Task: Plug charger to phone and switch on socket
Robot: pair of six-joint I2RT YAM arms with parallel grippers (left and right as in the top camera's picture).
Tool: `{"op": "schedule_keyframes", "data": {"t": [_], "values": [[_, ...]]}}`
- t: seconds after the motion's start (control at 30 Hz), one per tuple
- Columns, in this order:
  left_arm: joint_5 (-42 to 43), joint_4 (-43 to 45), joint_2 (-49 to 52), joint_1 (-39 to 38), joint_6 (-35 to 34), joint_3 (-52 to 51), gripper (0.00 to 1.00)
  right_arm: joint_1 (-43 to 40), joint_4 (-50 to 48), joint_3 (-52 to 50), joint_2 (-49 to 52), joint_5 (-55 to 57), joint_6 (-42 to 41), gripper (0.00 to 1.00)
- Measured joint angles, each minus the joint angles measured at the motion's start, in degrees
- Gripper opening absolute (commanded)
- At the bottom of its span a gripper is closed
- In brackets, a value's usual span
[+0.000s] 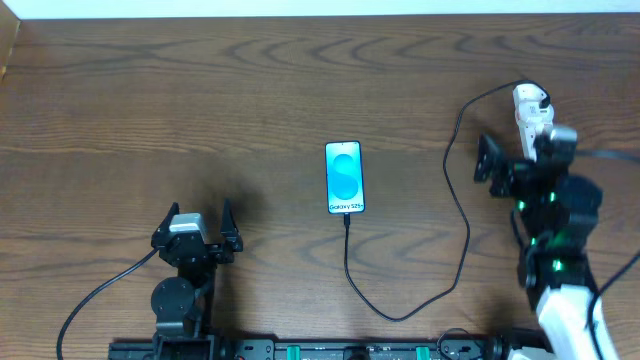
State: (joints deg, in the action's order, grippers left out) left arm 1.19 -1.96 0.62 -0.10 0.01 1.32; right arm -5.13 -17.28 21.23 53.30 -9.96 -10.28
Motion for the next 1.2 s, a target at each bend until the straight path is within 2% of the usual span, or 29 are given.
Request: {"op": "schedule_keyframes", "data": {"t": [0.43, 0.57, 0.87, 0.97, 1.2], "values": [[0.0, 0.0, 0.0, 0.0, 0.0, 0.0, 0.88, 0.1, -0.2, -18.3, -30.0, 3.7, 0.0, 0.99], [0.0, 0.0, 0.0, 0.0, 0.0, 0.0, 0.87, 0.1, 4.9, -20.6, -36.7, 4.4, 0.0, 0.99], [0.0, 0.0, 0.0, 0.0, 0.0, 0.0, 0.87, 0.1, 20.8, -20.9, -48.8, 6.7, 0.0, 0.99], [0.0, 0.0, 0.0, 0.0, 0.0, 0.0, 0.87, 0.1, 20.9, -20.9, -52.2, 7.2, 0.0, 0.99], [0.0, 0.0, 0.0, 0.0, 0.0, 0.0, 0.88, 0.2, 21.2, -20.9, -52.5, 7.5, 0.6, 0.99]]}}
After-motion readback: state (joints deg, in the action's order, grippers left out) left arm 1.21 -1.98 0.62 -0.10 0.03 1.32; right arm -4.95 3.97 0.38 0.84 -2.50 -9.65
